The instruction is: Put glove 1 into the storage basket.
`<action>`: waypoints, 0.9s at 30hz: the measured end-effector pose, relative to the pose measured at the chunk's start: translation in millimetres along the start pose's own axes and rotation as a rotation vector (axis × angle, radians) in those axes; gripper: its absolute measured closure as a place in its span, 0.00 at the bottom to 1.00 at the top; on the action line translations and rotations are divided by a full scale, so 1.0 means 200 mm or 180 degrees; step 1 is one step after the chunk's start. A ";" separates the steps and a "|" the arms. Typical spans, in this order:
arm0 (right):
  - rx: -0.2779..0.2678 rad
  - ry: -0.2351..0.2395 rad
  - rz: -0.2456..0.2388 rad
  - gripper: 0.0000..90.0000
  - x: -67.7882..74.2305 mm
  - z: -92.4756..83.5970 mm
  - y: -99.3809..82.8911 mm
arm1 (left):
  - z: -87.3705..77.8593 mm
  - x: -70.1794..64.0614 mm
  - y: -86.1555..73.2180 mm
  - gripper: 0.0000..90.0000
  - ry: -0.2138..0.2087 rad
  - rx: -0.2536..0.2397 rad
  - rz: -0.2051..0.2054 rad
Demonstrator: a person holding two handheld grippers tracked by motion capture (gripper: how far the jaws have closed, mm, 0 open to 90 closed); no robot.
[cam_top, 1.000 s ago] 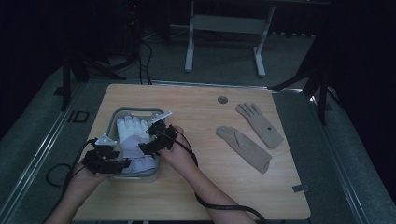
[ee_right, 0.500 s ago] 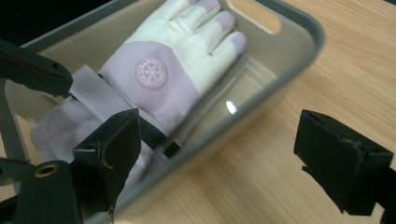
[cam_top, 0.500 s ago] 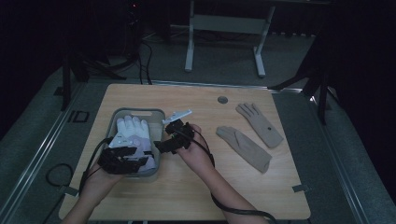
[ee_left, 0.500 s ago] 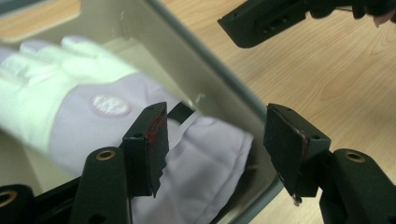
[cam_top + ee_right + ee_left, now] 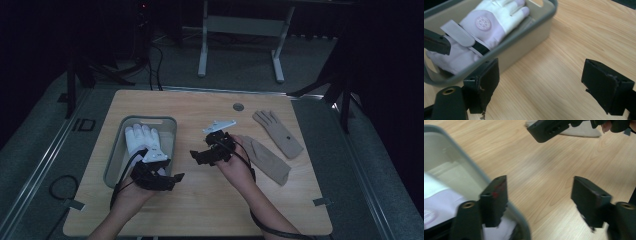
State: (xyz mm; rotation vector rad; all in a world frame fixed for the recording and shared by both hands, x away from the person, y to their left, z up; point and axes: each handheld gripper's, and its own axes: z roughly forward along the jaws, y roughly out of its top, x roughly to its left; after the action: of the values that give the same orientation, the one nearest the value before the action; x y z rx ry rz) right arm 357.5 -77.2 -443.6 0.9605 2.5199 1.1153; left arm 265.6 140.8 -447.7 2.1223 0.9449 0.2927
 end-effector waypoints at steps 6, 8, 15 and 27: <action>-0.0011 -0.0058 0.0044 0.16 -0.05 -0.04 -0.05 | 0.06 -0.05 0.03 0.19 -0.0104 -0.0073 0.0025; -0.0051 -0.0096 0.0063 0.16 -0.08 -0.07 -0.08 | 0.09 -0.08 0.04 0.17 -0.0115 -0.0164 0.0030; -0.0059 -0.0210 0.0069 0.16 -0.19 -0.13 -0.20 | 0.15 -0.14 0.05 0.16 -0.0254 -0.0449 0.0104; -0.0177 -0.0171 -0.0040 0.16 -0.27 -0.20 -0.35 | 0.30 -0.23 -0.01 0.16 -0.0467 -0.0545 0.0359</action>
State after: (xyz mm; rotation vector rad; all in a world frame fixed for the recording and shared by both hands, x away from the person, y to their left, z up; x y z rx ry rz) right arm 348.2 -170.4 -470.5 0.9460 2.4361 1.1340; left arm 261.5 75.4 -483.7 2.0124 0.6919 0.2606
